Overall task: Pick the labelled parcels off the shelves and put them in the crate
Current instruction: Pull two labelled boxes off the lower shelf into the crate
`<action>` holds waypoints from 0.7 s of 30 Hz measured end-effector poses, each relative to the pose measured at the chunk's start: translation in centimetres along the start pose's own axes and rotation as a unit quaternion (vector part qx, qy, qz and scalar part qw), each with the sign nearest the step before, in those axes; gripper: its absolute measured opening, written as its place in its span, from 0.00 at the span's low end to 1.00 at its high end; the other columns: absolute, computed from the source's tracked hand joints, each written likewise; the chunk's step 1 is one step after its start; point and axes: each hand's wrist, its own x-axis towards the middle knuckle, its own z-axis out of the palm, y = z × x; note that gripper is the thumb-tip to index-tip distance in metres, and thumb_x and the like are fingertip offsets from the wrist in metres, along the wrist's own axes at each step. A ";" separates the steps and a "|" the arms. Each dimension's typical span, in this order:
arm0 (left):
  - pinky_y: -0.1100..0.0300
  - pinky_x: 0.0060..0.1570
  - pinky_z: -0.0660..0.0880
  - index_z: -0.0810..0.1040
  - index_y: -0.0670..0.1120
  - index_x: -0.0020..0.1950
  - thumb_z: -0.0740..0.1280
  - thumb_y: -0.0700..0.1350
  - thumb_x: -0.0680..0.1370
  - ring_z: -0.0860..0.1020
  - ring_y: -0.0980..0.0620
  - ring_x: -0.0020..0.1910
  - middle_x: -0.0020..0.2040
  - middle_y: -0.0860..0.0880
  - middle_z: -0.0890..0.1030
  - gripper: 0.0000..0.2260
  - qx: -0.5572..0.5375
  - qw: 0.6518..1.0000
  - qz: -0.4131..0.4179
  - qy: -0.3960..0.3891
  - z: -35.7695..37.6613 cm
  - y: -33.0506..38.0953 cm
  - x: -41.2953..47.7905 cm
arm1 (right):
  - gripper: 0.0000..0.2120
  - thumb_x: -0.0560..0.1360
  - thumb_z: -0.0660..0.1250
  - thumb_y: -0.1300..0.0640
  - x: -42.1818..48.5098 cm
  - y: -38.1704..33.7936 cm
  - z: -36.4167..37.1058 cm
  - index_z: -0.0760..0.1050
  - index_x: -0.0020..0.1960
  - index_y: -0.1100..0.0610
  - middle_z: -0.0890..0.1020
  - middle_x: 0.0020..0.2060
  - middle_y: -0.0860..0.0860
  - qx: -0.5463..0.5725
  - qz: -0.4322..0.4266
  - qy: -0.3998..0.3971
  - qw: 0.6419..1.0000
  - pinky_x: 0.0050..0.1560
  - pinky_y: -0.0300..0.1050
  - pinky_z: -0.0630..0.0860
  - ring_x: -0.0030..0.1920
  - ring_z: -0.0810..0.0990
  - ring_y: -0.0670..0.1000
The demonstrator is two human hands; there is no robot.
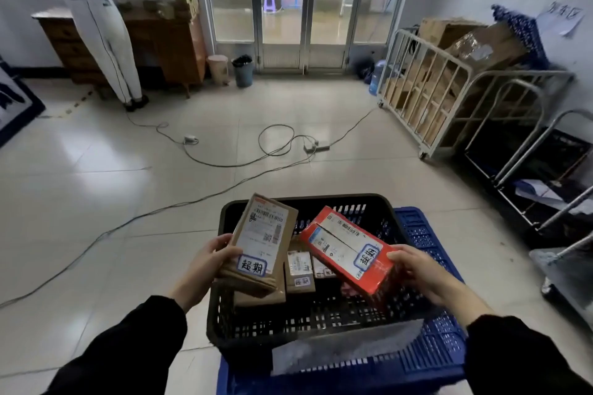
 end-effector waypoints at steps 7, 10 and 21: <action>0.58 0.32 0.75 0.68 0.44 0.68 0.68 0.40 0.73 0.82 0.44 0.43 0.55 0.38 0.81 0.24 0.026 0.999 -0.035 0.004 -2.1 -0.9 4.3 | 0.20 0.64 0.72 0.57 6.0 0.8 0.1 0.77 0.55 0.60 0.83 0.46 0.57 -0.100 0.061 -0.069 0.991 0.44 0.43 0.73 0.46 0.80 0.53; 0.59 0.36 0.81 0.68 0.44 0.66 0.67 0.38 0.74 0.82 0.42 0.46 0.56 0.38 0.80 0.20 0.014 0.999 -0.050 -0.012 -1.4 -1.5 5.4 | 0.30 0.54 0.73 0.52 7.9 1.8 0.5 0.77 0.54 0.61 0.84 0.47 0.57 -0.141 0.091 -0.110 0.980 0.44 0.42 0.74 0.46 0.82 0.53; 0.51 0.50 0.80 0.71 0.46 0.65 0.74 0.52 0.54 0.83 0.41 0.49 0.55 0.40 0.81 0.40 0.026 0.995 -0.074 -0.059 3.1 -3.9 9.7 | 0.16 0.57 0.69 0.59 13.9 5.4 -2.7 0.80 0.45 0.57 0.82 0.42 0.55 -0.212 0.165 -0.162 0.950 0.43 0.40 0.77 0.43 0.80 0.51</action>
